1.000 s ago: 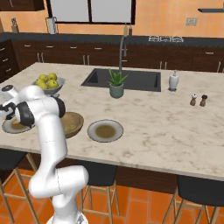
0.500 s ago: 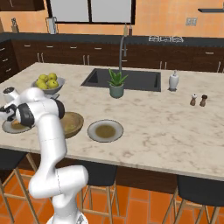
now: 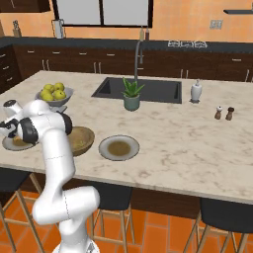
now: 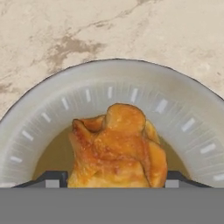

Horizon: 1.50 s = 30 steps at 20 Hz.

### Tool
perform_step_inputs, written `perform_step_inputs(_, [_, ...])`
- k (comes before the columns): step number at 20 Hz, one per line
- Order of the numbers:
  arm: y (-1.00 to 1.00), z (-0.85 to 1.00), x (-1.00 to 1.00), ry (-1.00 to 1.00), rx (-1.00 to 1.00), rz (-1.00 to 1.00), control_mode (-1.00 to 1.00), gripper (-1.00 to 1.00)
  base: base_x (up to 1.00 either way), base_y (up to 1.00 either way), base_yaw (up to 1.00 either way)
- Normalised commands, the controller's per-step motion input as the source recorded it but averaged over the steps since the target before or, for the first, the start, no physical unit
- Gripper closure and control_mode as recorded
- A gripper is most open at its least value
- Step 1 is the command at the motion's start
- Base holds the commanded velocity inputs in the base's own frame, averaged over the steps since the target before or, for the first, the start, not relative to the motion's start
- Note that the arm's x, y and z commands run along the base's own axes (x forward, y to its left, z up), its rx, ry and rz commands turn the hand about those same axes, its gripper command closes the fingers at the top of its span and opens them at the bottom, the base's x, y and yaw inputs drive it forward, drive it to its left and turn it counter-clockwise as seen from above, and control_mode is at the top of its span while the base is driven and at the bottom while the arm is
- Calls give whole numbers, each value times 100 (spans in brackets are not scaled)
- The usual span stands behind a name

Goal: Pick the chicken drumstick and potato from their plates and place them in the bowl. Then put the bowl in the fridge.

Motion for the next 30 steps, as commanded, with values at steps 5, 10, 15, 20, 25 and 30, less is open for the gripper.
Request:
perform_step_inputs(5, [-39,10,-6,-2,0,1,-100,100,0,0,0])
perform_step_inputs(10, [-80,48,-40,-12,0,0,-100,100,0,0,0])
perform_step_inputs(15, [-92,98,-24,0,1,0,-100,100,0,0,0])
perform_step_inputs(20, [-97,50,-8,1,1,-2,-100,100,0,0,0])
perform_step_inputs(25, [-100,0,0,7,0,-9,-100,100,0,0,0])
perform_step_inputs(30, [-70,-17,0,9,1,-2,-100,100,0,0,0])
